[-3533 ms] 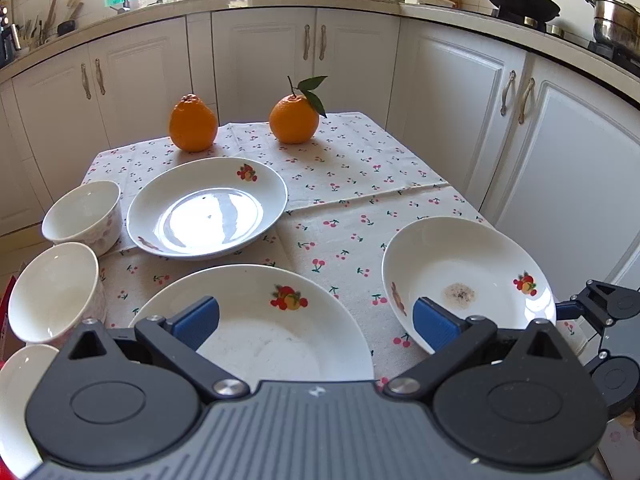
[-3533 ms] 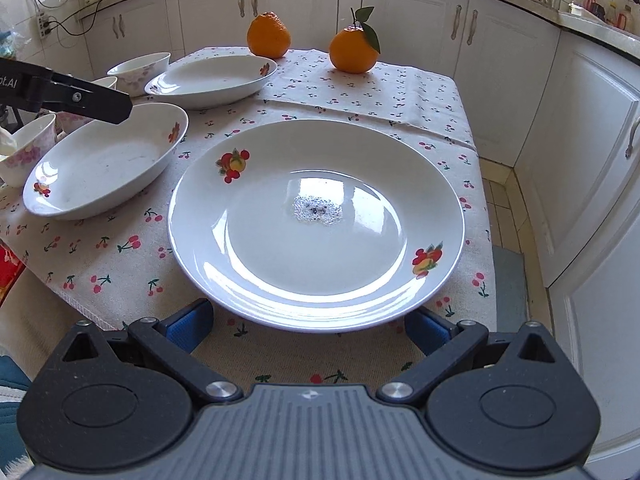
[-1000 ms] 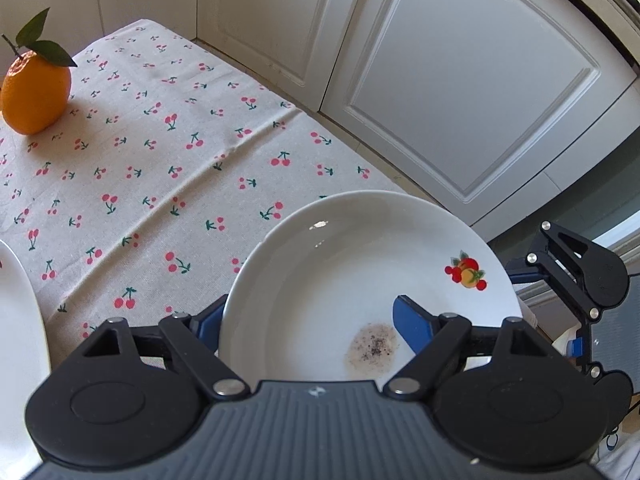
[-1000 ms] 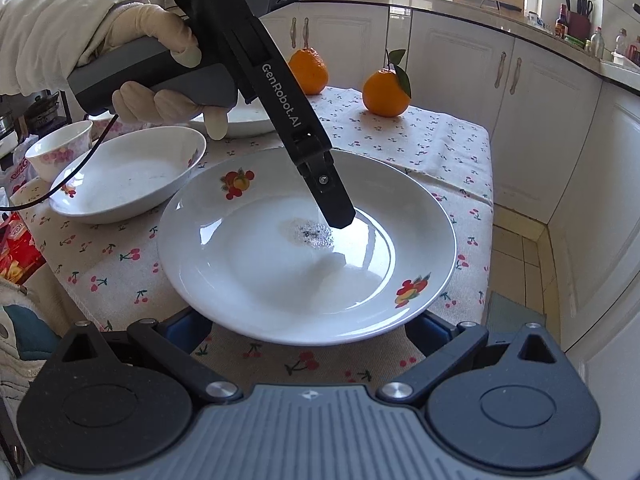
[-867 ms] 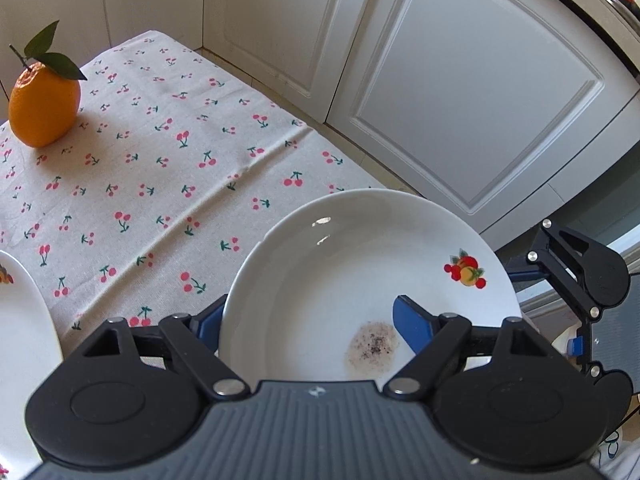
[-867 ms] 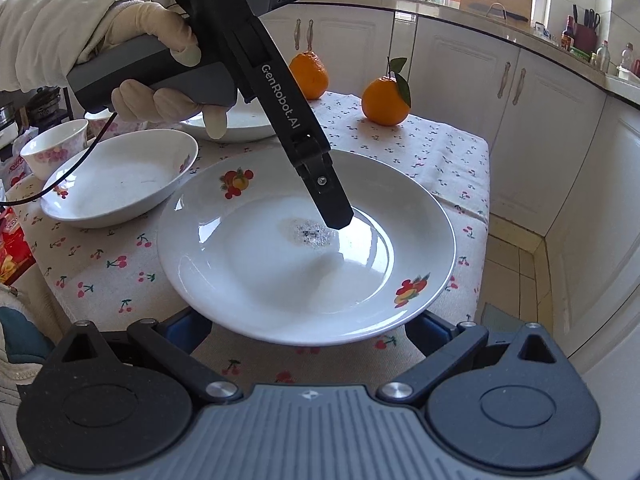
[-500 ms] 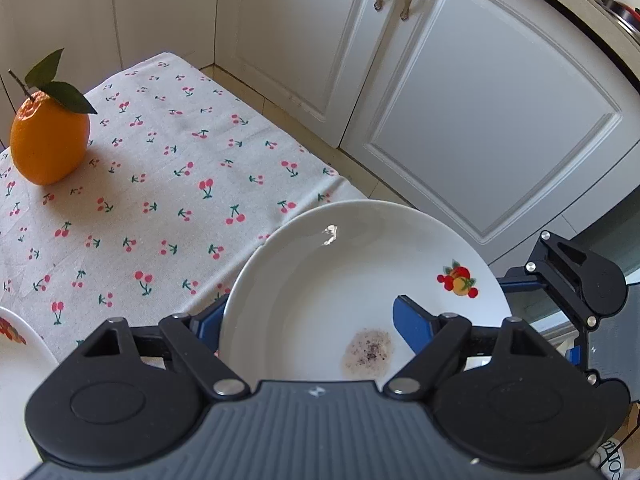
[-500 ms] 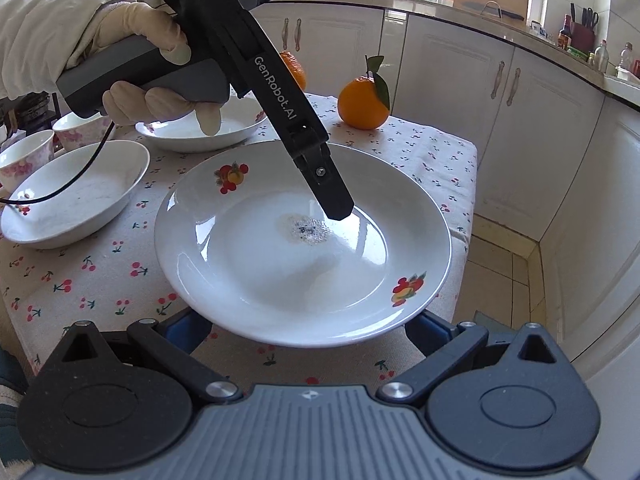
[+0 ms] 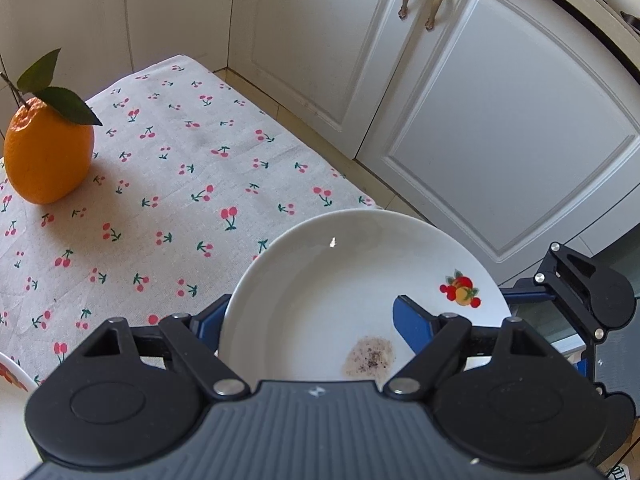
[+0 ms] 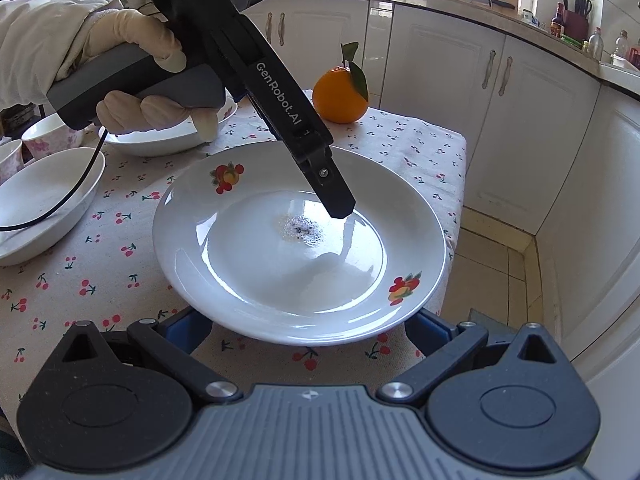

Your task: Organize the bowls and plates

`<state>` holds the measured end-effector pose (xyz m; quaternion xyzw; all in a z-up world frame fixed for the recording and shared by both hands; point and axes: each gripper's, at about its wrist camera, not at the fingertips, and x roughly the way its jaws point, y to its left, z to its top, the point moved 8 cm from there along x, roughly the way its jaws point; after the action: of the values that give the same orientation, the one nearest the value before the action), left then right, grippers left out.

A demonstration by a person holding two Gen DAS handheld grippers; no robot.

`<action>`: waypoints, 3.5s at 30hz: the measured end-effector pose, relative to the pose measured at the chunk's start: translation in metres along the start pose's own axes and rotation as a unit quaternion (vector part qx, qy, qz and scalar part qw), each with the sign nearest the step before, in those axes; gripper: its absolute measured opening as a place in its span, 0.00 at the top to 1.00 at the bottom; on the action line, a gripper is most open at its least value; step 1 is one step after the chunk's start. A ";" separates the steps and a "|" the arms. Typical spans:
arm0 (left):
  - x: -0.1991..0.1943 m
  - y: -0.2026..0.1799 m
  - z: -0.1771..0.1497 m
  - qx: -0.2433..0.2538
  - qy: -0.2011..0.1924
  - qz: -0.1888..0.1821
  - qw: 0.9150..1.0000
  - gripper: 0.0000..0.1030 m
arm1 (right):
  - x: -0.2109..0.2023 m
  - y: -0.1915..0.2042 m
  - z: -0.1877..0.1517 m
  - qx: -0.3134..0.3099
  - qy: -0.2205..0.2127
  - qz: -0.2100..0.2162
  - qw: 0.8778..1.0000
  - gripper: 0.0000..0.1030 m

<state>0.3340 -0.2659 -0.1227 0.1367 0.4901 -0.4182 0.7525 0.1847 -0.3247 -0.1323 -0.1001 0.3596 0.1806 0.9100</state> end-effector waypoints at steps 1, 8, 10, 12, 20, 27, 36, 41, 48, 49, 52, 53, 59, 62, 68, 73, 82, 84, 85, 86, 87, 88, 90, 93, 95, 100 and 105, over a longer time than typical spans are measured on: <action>0.002 0.001 0.000 0.000 0.001 0.001 1.000 0.18 | 0.001 -0.001 0.000 0.002 0.001 0.000 1.000 0.00; 0.006 0.007 0.000 -0.004 0.000 0.014 1.000 0.19 | 0.004 0.004 0.001 -0.002 0.001 -0.003 1.000 0.00; 0.001 0.006 0.000 -0.003 -0.006 0.020 1.000 0.17 | 0.000 0.004 0.002 0.007 0.000 0.001 1.000 0.00; -0.005 0.005 -0.002 0.001 -0.010 0.034 0.999 0.17 | -0.006 0.004 0.001 0.015 -0.004 0.002 1.000 0.00; -0.057 -0.012 -0.017 0.010 -0.050 0.056 0.997 0.16 | -0.045 0.020 0.010 0.043 -0.036 -0.009 0.998 0.00; -0.127 -0.038 -0.037 0.024 -0.103 0.083 0.991 0.12 | -0.075 0.047 0.029 0.040 -0.068 -0.018 0.997 0.00; -0.211 -0.053 -0.106 0.036 -0.149 0.154 0.976 0.08 | -0.087 0.099 0.037 0.019 -0.084 -0.007 0.996 0.00; -0.249 -0.051 -0.154 0.029 -0.183 0.207 0.961 0.04 | -0.087 0.122 0.046 0.012 -0.090 0.005 0.996 0.00; -0.258 -0.043 -0.221 -0.011 -0.208 0.244 0.947 0.03 | -0.089 0.151 0.053 -0.014 -0.089 0.004 0.996 0.00; -0.255 -0.041 -0.232 -0.017 -0.210 0.245 0.946 0.03 | -0.090 0.154 0.054 -0.016 -0.092 0.002 0.996 0.00; -0.242 -0.034 -0.261 -0.043 -0.208 0.251 0.944 0.03 | -0.090 0.161 0.054 -0.014 -0.094 0.002 0.995 0.00; -0.237 -0.032 -0.269 -0.051 -0.203 0.252 0.945 0.03 | -0.090 0.163 0.054 -0.013 -0.093 0.004 0.996 0.00; -0.219 -0.030 -0.310 -0.073 -0.188 0.246 0.948 0.03 | -0.081 0.174 0.048 -0.014 -0.073 0.008 0.997 0.00; -0.210 -0.030 -0.324 -0.079 -0.181 0.244 0.949 0.03 | -0.076 0.177 0.047 -0.013 -0.066 0.011 0.998 0.00; -0.192 -0.023 -0.332 -0.101 -0.169 0.236 0.952 0.03 | -0.069 0.180 0.046 -0.015 -0.057 0.017 0.998 0.00; -0.178 -0.016 -0.332 -0.119 -0.165 0.234 0.951 0.03 | -0.060 0.179 0.044 -0.012 -0.041 0.033 0.999 0.00; -0.167 -0.007 -0.326 -0.137 -0.167 0.231 0.949 0.00 | -0.026 0.179 0.039 0.007 0.005 0.096 0.995 0.00; -0.166 -0.007 -0.324 -0.142 -0.167 0.235 0.947 0.00 | -0.018 0.182 0.039 0.006 0.016 0.112 0.994 0.00; -0.166 -0.007 -0.324 -0.144 -0.166 0.236 0.946 0.00 | -0.013 0.184 0.038 0.006 0.022 0.119 0.993 0.00; -0.166 -0.007 -0.324 -0.146 -0.166 0.237 0.946 0.00 | -0.009 0.186 0.038 0.004 0.029 0.126 0.992 0.00; -0.166 -0.007 -0.323 -0.149 -0.165 0.238 0.945 0.00 | -0.004 0.188 0.038 0.003 0.035 0.134 0.990 0.00; -0.166 -0.006 -0.323 -0.150 -0.165 0.239 0.945 0.00 | 0.000 0.190 0.038 0.001 0.040 0.140 0.989 0.00; -0.166 -0.007 -0.323 -0.151 -0.166 0.240 0.944 0.00 | 0.009 0.193 0.037 -0.002 0.051 0.149 0.987 0.00; -0.166 -0.007 -0.325 -0.153 -0.172 0.243 0.942 0.00 | 0.019 0.198 0.037 -0.006 0.065 0.165 0.984 0.00; -0.166 -0.008 -0.325 -0.153 -0.177 0.245 0.941 0.00 | 0.024 0.201 0.037 -0.009 0.074 0.176 0.982 0.00; -0.167 -0.008 -0.326 -0.155 -0.180 0.247 0.940 0.00 | 0.038 0.205 0.045 -0.017 0.086 0.187 0.978 0.00; -0.167 -0.008 -0.326 -0.153 -0.178 0.247 0.940 0.00 | 0.052 0.202 0.059 -0.012 0.098 0.193 0.976 0.00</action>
<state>0.0965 0.0122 -0.1358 0.0597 0.3576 -0.1568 0.9187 0.1751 -0.1080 -0.1362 -0.0565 0.4572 0.3468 0.8170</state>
